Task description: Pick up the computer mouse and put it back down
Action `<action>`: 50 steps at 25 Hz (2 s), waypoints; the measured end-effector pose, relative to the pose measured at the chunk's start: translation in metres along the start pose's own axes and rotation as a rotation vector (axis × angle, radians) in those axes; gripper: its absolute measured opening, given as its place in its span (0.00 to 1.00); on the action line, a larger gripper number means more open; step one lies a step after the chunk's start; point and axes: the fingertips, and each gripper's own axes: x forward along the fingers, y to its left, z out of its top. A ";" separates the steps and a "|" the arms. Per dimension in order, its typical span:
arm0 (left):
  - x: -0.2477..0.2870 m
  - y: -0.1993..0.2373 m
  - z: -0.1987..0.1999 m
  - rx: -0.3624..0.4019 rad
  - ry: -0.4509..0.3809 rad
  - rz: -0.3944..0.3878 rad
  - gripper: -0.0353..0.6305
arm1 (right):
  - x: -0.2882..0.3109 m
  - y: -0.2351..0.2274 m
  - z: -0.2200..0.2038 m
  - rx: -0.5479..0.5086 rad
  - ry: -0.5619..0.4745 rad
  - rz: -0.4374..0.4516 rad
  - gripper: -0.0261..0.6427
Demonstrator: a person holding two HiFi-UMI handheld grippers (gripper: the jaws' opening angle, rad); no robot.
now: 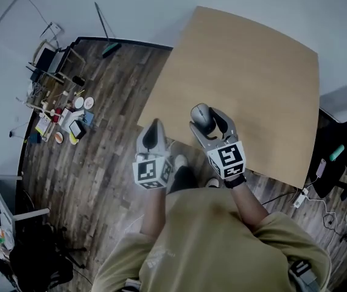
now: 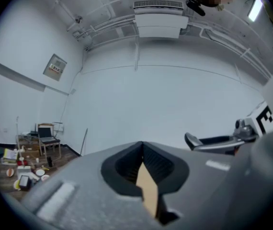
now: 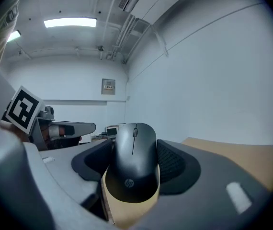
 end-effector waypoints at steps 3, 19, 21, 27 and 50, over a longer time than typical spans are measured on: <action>-0.020 0.055 0.000 -0.029 0.002 0.110 0.05 | 0.047 0.040 -0.004 -0.034 0.059 0.110 0.48; -0.019 0.206 -0.097 -0.149 0.152 0.372 0.05 | 0.257 0.139 -0.180 -0.166 0.472 0.454 0.48; -0.021 0.215 -0.105 -0.162 0.166 0.386 0.05 | 0.269 0.149 -0.200 -0.188 0.519 0.483 0.48; -0.030 0.241 -0.129 -0.203 0.209 0.423 0.05 | 0.302 0.162 -0.255 -0.268 0.643 0.529 0.48; 0.011 0.216 -0.115 -0.144 0.178 0.269 0.05 | 0.261 0.099 -0.191 -0.110 0.438 0.295 0.50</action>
